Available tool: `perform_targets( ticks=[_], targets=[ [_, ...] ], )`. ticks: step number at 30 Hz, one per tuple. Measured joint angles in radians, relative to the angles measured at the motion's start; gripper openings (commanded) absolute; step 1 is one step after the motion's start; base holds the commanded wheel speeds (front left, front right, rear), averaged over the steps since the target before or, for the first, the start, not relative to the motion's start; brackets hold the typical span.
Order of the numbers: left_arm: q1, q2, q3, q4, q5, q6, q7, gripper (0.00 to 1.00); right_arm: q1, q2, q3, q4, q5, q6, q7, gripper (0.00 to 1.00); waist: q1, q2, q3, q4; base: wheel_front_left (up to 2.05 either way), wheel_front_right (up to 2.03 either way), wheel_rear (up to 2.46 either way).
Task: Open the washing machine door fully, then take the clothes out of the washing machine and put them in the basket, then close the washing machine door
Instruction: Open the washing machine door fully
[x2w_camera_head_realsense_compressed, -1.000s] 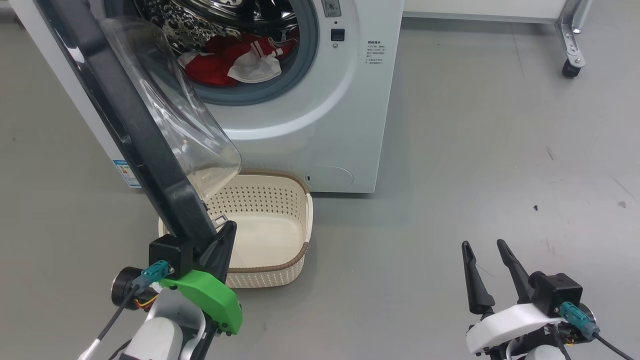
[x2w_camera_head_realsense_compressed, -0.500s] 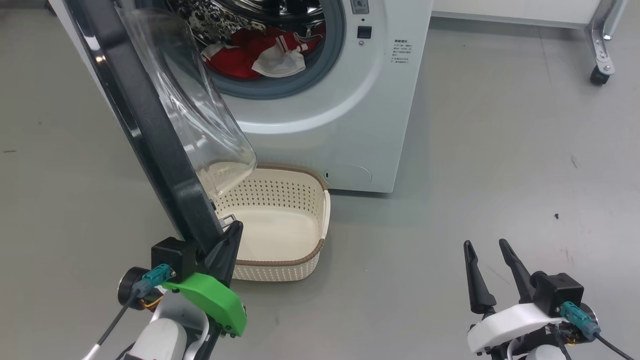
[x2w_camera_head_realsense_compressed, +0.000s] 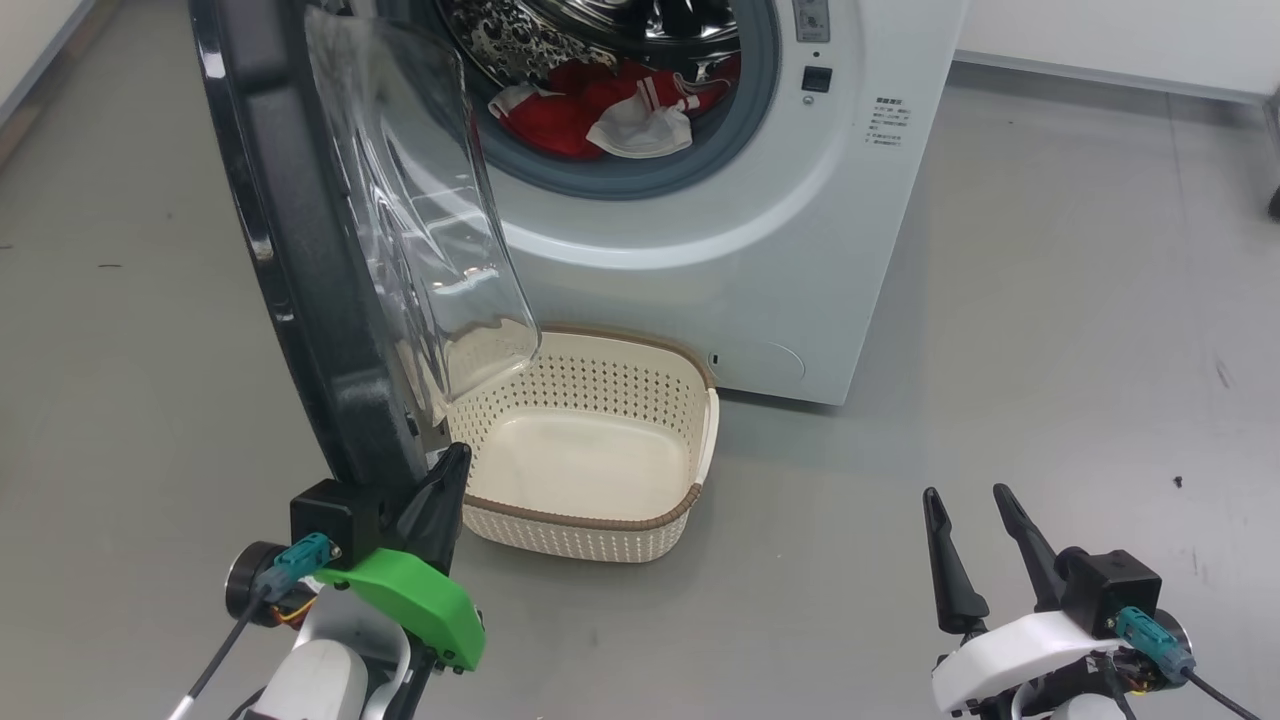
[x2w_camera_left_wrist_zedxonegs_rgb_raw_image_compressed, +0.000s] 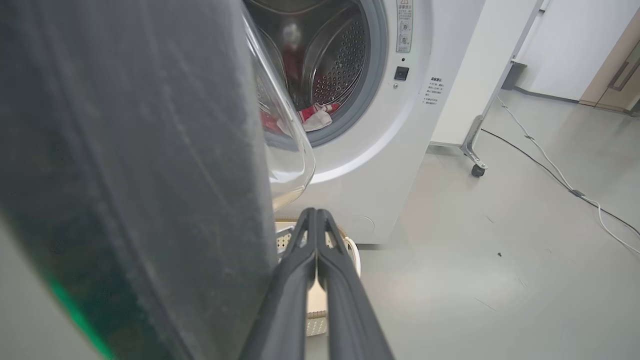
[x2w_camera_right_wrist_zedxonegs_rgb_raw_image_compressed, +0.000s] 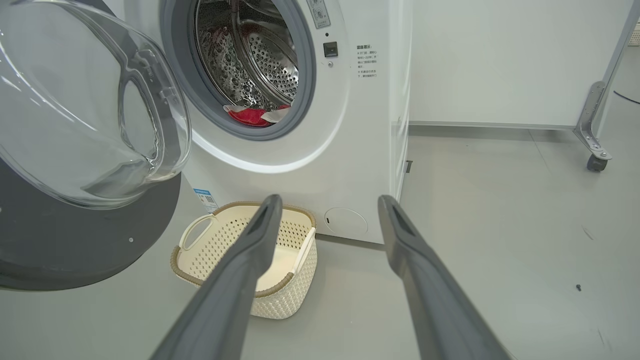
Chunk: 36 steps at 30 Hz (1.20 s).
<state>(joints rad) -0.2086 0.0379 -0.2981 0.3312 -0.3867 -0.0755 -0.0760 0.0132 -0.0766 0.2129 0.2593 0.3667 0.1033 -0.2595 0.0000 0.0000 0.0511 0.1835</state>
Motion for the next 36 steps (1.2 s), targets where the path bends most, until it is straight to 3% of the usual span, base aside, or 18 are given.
perform_targets(
  ticks=[11, 36],
  targets=[
    [0.0, 0.01, 0.029, -0.006, -0.003, 0.012, -0.016, 0.0, 0.001, 0.007, 0.013, 0.004, -0.002, 0.001, 0.0, 1.0, 0.0, 0.0, -0.007, 0.068, 0.0, 0.0, 0.0],
    [-0.013, 0.044, 0.151, -0.039, -0.062, 0.061, -0.058, 0.0, -0.012, 0.001, 0.013, 0.007, -0.016, 0.009, 0.0, 1.0, 0.0, 0.0, 0.077, 0.119, 0.0, 0.0, 0.0]
  ],
)
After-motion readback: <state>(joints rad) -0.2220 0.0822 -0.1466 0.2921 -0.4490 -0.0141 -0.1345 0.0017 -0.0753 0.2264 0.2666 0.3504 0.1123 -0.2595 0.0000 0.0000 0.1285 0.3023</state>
